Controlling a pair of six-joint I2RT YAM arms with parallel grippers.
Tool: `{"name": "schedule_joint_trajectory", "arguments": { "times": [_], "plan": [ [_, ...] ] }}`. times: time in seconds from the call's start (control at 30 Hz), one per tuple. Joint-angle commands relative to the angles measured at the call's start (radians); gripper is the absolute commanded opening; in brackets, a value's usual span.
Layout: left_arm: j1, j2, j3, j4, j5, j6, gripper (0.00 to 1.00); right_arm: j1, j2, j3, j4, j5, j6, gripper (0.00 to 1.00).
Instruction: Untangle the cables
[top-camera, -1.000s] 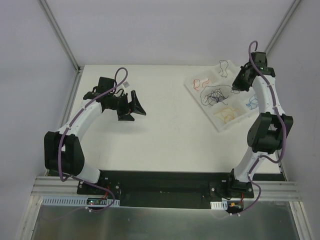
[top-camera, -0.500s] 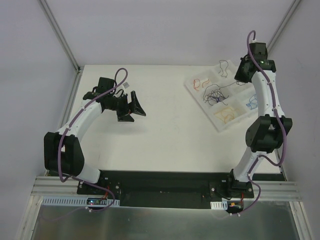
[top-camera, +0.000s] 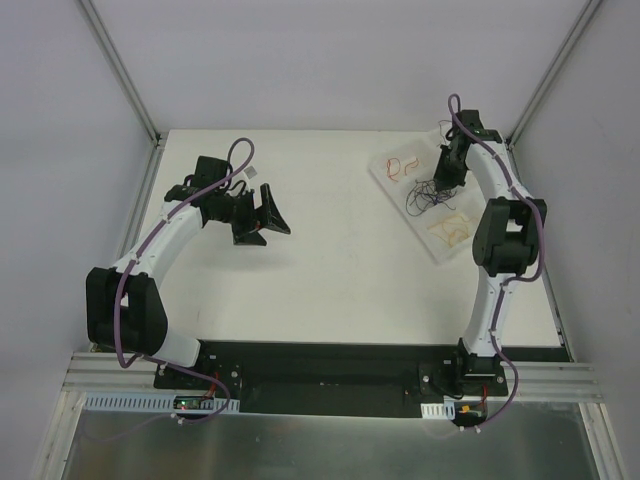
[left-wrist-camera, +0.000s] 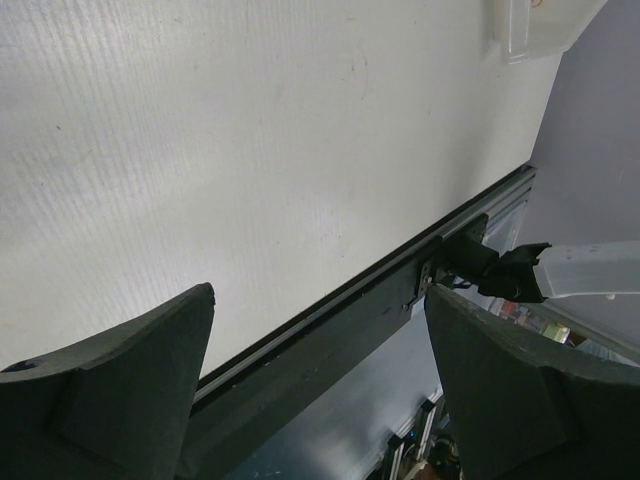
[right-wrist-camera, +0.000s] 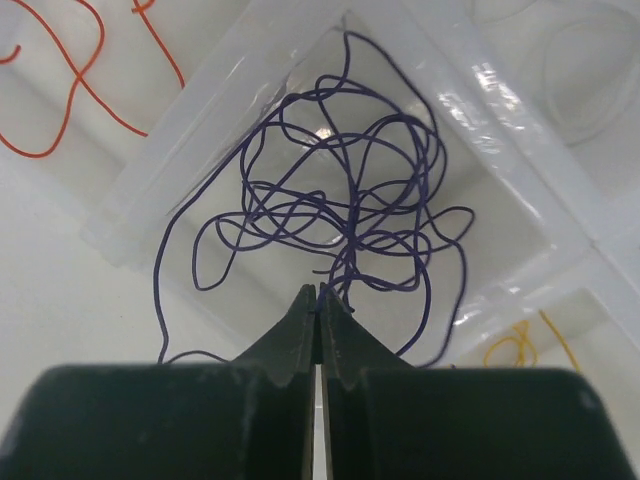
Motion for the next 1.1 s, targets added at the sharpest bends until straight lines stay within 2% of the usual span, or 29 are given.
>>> {"name": "schedule_joint_trajectory", "arguments": {
  "times": [0.0,0.2,0.27,0.6,0.7,0.77,0.83,0.9,0.93,1.07],
  "plan": [
    [-0.009,-0.038,0.003,-0.017,-0.010,0.020,0.86,0.013,0.066,0.046,-0.006,-0.068,0.041,0.02],
    [-0.009,-0.032,0.006,-0.020,-0.001,0.015,0.86,0.013,0.160,0.190,-0.127,-0.045,0.005,0.16],
    [-0.009,-0.032,0.006,-0.022,-0.001,0.015,0.86,0.013,0.146,0.221,-0.170,-0.048,0.005,0.27],
    [-0.013,-0.024,0.006,-0.022,0.008,0.010,0.86,0.031,-0.090,0.061,-0.143,-0.115,0.030,0.58],
    [-0.017,-0.028,-0.001,-0.022,0.008,0.010,0.86,0.077,-0.122,-0.006,-0.076,-0.130,0.007,0.69],
    [-0.018,-0.030,-0.006,-0.024,0.012,0.012,0.86,0.105,-0.087,0.019,-0.092,-0.095,-0.010,0.72],
    [-0.020,-0.038,-0.009,-0.024,0.010,0.010,0.86,0.125,-0.034,0.071,-0.130,-0.055,-0.010,0.72],
    [-0.020,-0.050,-0.017,-0.022,0.005,0.010,0.86,0.131,0.044,0.140,-0.167,-0.031,-0.009,0.65],
    [-0.020,-0.053,-0.020,-0.022,0.004,0.012,0.86,0.130,0.061,0.148,-0.170,0.015,-0.010,0.59],
    [-0.020,-0.082,-0.041,-0.025,-0.004,0.010,0.86,0.114,0.104,0.177,-0.161,0.084,-0.064,0.23]
  ]
}}
